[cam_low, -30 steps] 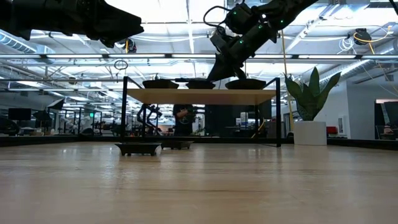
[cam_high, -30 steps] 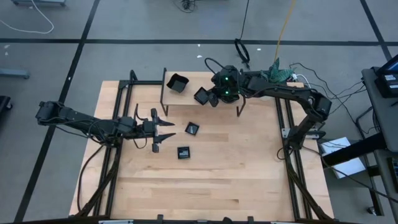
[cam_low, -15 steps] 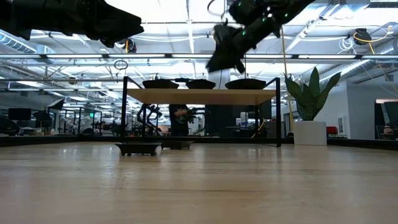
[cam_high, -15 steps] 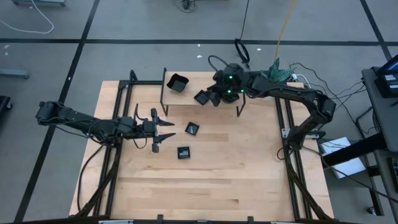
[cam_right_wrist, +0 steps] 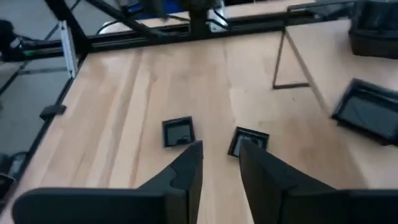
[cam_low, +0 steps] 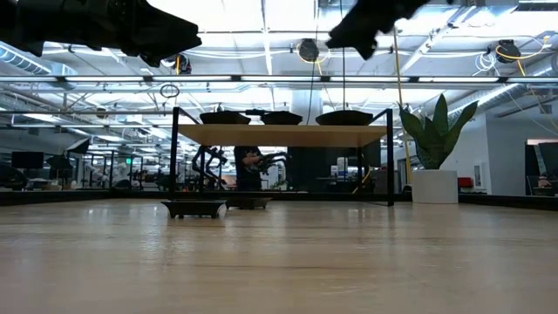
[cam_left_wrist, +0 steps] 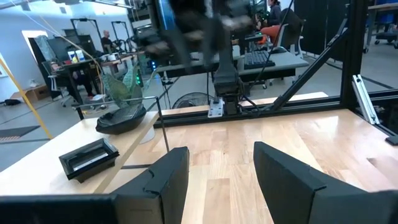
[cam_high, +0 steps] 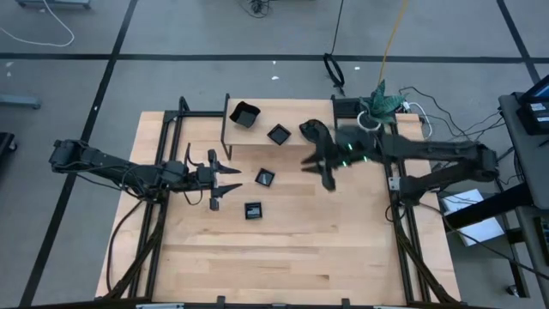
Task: Pick & Place Mini shaped plates
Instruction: Stack the top square plate on top of the other square plates on the shelf
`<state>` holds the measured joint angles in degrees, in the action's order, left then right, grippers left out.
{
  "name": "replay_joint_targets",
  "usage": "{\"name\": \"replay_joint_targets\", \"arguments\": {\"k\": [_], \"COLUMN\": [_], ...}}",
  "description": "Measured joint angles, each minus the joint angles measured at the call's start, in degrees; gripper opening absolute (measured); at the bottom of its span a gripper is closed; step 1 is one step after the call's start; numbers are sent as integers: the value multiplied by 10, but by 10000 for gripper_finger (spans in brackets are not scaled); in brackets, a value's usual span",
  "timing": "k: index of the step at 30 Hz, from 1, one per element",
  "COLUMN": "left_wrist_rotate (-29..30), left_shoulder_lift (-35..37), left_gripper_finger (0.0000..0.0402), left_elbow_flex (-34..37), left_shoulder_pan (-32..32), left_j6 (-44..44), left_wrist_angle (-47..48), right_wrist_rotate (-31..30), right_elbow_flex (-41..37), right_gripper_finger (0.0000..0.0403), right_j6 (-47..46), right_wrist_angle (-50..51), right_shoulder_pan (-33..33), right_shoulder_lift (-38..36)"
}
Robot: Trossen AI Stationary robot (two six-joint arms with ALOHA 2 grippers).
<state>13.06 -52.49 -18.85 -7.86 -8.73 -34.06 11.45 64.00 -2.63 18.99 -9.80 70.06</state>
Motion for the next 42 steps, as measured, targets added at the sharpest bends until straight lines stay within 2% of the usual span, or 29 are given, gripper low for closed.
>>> {"name": "replay_joint_targets", "arguments": {"k": [6,9,13,28,32,34,36,38,42], "left_wrist_rotate": [0,0,0,-2,-14,17,84,128,126], "left_shoulder_lift": [0,0,0,0,0,0,0,-6,-47], "left_gripper_finger": [186,186,186,186,186,186,186,186,186], "left_elbow_flex": [0,0,0,0,0,0,0,-10,-69], "left_shoulder_pan": [0,0,0,0,0,0,1,8,20], "left_j6": [0,0,0,13,57,85,142,199,309], "left_wrist_angle": [0,-4,-11,-32,-31,-31,-30,-2,173], "right_wrist_rotate": [-57,-56,-55,-57,-57,-57,-57,-57,-57], "right_elbow_flex": [-215,-312,-396,-526,-554,-564,-569,-569,-569], "right_gripper_finger": [93,93,93,93,93,93,93,93,93], "right_j6": [-1,0,30,69,84,92,95,95,96], "right_wrist_angle": [-219,-353,-481,-526,-576,-596,-612,-612,-612], "right_shoulder_pan": [64,75,82,84,84,84,84,84,84], "right_shoulder_lift": [-100,-138,-174,-269,-271,-271,-271,-271,-271]}}
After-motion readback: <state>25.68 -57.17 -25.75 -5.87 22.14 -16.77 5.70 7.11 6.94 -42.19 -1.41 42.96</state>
